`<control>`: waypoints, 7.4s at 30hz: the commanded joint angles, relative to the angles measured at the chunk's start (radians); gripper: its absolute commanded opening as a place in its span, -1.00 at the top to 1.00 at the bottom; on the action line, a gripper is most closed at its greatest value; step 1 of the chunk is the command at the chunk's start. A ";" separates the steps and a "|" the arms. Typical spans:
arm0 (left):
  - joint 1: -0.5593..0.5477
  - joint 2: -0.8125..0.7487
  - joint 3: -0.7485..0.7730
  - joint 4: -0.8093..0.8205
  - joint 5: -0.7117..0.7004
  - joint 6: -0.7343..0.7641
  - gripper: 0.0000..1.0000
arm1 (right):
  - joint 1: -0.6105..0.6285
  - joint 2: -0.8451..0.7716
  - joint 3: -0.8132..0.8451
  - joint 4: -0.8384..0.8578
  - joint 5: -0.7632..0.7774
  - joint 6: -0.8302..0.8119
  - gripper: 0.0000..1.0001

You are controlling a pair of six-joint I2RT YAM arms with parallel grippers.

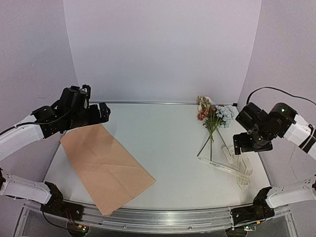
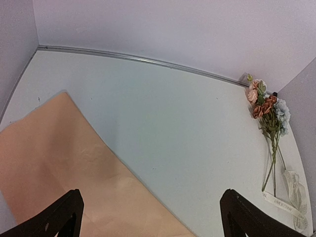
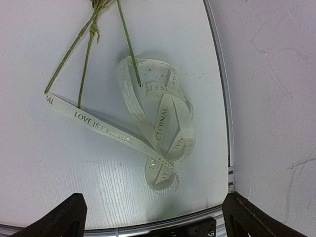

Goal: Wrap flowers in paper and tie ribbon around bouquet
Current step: Move the folded wrapping paper to the center of the board, then unfold the folded wrapping paper at the center of the board.

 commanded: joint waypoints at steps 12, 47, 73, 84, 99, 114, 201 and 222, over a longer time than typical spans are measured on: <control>0.280 0.033 -0.135 -0.063 0.031 -0.202 -0.99 | -0.002 0.107 -0.004 -0.065 -0.160 -0.047 -0.97; 0.735 0.214 -0.493 0.255 0.325 -0.280 -0.87 | 0.031 0.338 0.010 0.154 -0.427 -0.027 -0.97; 0.617 0.649 -0.116 0.218 0.358 -0.019 -0.12 | 0.051 0.526 0.078 0.292 -0.487 -0.072 -0.96; 0.500 0.792 0.059 0.189 0.342 0.008 -0.10 | 0.081 0.722 0.172 0.422 -0.496 -0.070 -0.97; 0.360 0.781 0.050 0.267 0.549 -0.082 -0.14 | 0.148 0.787 0.143 0.536 -0.536 0.104 -0.81; 0.351 0.500 -0.189 0.257 0.732 -0.113 -0.57 | 0.176 0.808 0.131 0.611 -0.624 0.226 -0.76; 0.360 0.358 -0.175 0.164 0.912 -0.047 0.78 | 0.186 1.053 0.280 0.796 -0.803 0.408 0.01; 0.359 0.295 -0.225 0.065 0.890 -0.003 0.52 | 0.192 1.058 0.278 0.796 -0.802 0.410 0.01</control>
